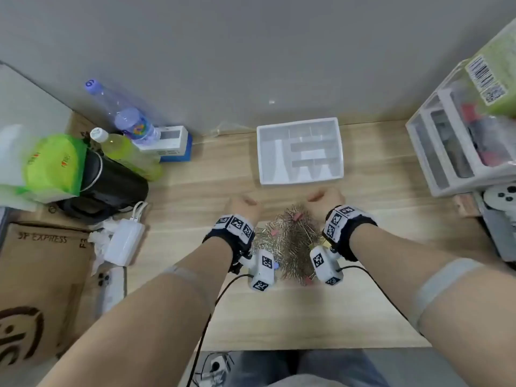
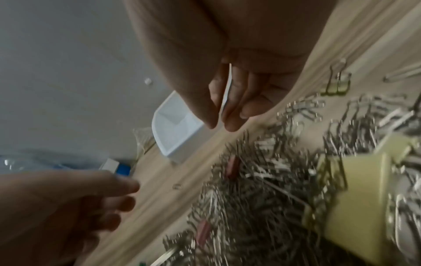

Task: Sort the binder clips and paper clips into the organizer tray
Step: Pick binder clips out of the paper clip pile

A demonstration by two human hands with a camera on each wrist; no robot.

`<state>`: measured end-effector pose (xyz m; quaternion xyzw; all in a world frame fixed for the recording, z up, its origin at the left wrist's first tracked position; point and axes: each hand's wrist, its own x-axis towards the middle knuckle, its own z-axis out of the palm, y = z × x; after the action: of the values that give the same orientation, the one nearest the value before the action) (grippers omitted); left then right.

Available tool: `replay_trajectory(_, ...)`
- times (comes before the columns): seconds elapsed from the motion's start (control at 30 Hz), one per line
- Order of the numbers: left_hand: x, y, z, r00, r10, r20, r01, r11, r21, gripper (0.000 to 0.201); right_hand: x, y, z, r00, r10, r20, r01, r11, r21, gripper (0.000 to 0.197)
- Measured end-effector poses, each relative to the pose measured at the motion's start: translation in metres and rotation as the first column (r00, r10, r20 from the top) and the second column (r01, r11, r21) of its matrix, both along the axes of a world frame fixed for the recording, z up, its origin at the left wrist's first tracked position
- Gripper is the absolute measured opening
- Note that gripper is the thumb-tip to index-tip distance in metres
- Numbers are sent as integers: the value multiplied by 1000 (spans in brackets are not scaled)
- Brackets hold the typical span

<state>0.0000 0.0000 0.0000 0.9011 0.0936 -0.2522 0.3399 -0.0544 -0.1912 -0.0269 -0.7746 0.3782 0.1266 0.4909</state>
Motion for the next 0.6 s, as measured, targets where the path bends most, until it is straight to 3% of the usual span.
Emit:
replay_trajectory(0.1,-9,-10,-19,950,-312,-28,313,942,122,14,0,8,-17,998,54,-17,-54,999,-2,13)
replay_trajectory(0.23,-15,-7,-41,819,-572,-38,562,790,244,31,-6,20,-35,982,190,13,-188,976,-106,12)
replay_trajectory(0.4,-16,-3,-58,747,-665,10,639,721,269,25,-5,24,-46,938,348,-2,-339,914,-222,10)
replay_trajectory(0.6,-16,-5,-64,715,-698,48,667,701,253,24,-2,23,-46,943,332,25,-321,927,-194,10)
